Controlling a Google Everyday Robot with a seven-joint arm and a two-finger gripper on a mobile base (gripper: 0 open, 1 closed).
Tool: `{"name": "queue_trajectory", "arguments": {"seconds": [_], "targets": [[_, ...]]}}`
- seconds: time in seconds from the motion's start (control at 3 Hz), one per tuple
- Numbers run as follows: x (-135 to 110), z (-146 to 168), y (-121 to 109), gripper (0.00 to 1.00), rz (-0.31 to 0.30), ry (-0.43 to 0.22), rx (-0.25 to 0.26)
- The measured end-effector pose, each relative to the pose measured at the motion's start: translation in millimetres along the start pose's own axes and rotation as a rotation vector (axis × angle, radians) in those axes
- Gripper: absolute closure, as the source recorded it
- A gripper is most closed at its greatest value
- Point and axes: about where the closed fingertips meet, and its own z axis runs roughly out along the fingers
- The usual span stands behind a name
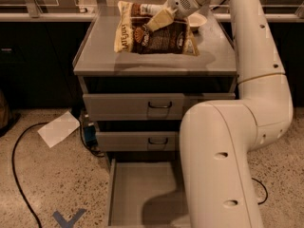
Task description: Pick brown chip bag from bottom drawer and place on counter
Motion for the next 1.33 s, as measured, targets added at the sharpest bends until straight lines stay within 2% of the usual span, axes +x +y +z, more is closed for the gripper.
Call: {"name": "queue_trajectory", "arguments": {"seconds": [0.33, 0.67, 1.0, 1.33], "targets": [[9, 40, -35, 1.0, -0.099, 0.019, 0.083], [9, 40, -35, 1.0, -0.099, 0.019, 0.083], [24, 56, -44, 1.0, -0.075, 0.025, 0.085], [25, 57, -44, 0.82, -0.075, 0.025, 0.084]]}}
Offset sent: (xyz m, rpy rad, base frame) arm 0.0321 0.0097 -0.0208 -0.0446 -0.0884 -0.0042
